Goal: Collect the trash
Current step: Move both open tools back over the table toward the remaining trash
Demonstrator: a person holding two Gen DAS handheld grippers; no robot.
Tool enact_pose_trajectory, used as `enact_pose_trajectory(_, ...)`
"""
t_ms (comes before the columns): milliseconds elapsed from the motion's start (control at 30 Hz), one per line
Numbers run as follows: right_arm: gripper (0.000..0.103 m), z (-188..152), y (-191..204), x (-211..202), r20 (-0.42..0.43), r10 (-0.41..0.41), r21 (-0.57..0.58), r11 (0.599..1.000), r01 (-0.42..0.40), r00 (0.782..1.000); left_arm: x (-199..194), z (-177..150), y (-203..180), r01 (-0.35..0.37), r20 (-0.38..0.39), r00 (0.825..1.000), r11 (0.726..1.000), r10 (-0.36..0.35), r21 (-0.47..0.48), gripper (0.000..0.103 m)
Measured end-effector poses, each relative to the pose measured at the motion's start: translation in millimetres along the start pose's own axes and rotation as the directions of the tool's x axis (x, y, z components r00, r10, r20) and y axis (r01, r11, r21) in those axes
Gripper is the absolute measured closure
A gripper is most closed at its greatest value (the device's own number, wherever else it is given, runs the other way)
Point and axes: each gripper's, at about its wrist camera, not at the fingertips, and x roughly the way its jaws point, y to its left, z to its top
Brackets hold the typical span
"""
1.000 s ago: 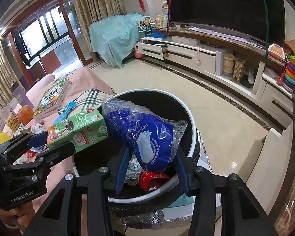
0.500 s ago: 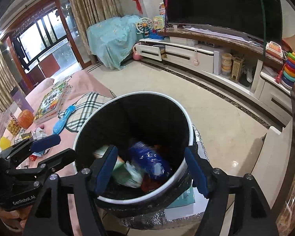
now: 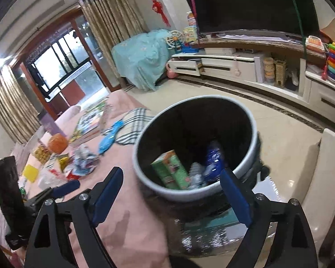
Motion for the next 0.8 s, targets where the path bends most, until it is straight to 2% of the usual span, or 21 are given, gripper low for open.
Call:
enact_pose_trajectory(233, 0.008, -22.1, 37.8, -3.6, 0.017, 0.016, -0.051, 0.999, -0.015, 1.000, -21.6, -26.0, 26.1, -0.045, 0.006, 0.999, 0.998, 0.046, -0.045, 0.029)
enact_pose_trajectory(433, 0.008, -39.2, 66.2, 4.5, 0.006, 0.057, -0.085, 0.995, -0.056, 0.998, -40.4, -43.4, 54.0, -0.089, 0.012, 0.996, 0.991, 0.090, -0.096, 0.028)
enact_pose_trajectory(667, 0.008, -56.6, 98.1, 20.5, -0.040, 0.113, -0.117, 0.986, -0.117, 0.993, -60.8, -65.7, 94.5, -0.154, 0.012, 0.987, 0.976, 0.158, -0.152, 0.027)
enact_pose_trajectory(800, 0.008, -65.0, 117.4, 27.8, -0.056, 0.141, -0.135, 0.980, -0.148, 0.988, -70.5, -77.4, 121.8, -0.189, 0.001, 0.981, 0.959, 0.193, -0.212, 0.027)
